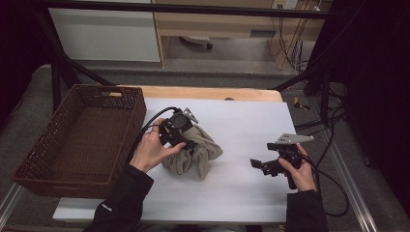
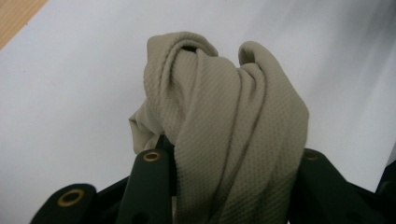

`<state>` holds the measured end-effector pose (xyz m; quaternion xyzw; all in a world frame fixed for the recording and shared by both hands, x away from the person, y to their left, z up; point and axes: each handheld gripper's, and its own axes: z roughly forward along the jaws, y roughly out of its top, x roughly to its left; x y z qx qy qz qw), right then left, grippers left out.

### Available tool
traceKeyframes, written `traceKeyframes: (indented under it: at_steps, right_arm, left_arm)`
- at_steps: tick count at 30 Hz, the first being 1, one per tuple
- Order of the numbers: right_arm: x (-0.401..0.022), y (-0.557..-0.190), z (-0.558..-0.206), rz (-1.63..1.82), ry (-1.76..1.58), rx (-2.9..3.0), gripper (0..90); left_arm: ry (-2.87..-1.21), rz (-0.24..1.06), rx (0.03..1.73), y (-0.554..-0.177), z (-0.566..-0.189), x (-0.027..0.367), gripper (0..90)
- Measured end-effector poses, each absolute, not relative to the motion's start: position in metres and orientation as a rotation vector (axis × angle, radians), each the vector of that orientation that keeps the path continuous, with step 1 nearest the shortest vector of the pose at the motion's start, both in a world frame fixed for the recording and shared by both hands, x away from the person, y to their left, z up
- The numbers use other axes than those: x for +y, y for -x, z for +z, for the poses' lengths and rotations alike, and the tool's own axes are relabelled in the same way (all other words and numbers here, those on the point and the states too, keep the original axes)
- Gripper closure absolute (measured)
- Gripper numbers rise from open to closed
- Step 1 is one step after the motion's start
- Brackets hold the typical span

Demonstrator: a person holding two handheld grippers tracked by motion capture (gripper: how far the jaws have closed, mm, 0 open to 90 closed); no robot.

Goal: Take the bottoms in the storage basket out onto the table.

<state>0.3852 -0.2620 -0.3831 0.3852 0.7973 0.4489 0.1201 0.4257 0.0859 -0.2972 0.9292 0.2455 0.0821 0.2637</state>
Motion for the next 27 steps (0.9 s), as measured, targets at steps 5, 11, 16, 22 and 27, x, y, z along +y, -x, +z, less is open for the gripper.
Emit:
traceKeyframes:
  at_steps: [5,11,16,22,27]
  right_arm:
    - [-0.262,-0.385,-0.383,1.312,-1.125,2.330,0.7]
    - [-0.262,-0.385,-0.383,1.312,-1.126,2.331,0.7]
    - [-0.262,-0.385,-0.383,1.315,-1.127,2.329,0.7]
    - [-0.262,-0.385,-0.383,1.315,-1.128,2.328,0.7]
    - [-0.262,-0.385,-0.383,1.310,-1.126,2.333,0.7]
  left_arm:
    - [-2.523,0.207,0.670,-0.425,-0.304,0.084,62.2]
    - [-2.537,0.187,0.668,-0.425,-0.313,0.081,61.7]
    - [-2.547,0.176,0.668,-0.425,-0.319,0.079,60.9]
    - [-2.556,0.157,0.675,-0.425,-0.328,0.078,59.5]
    - [-2.567,0.148,0.676,-0.424,-0.333,0.077,57.1]
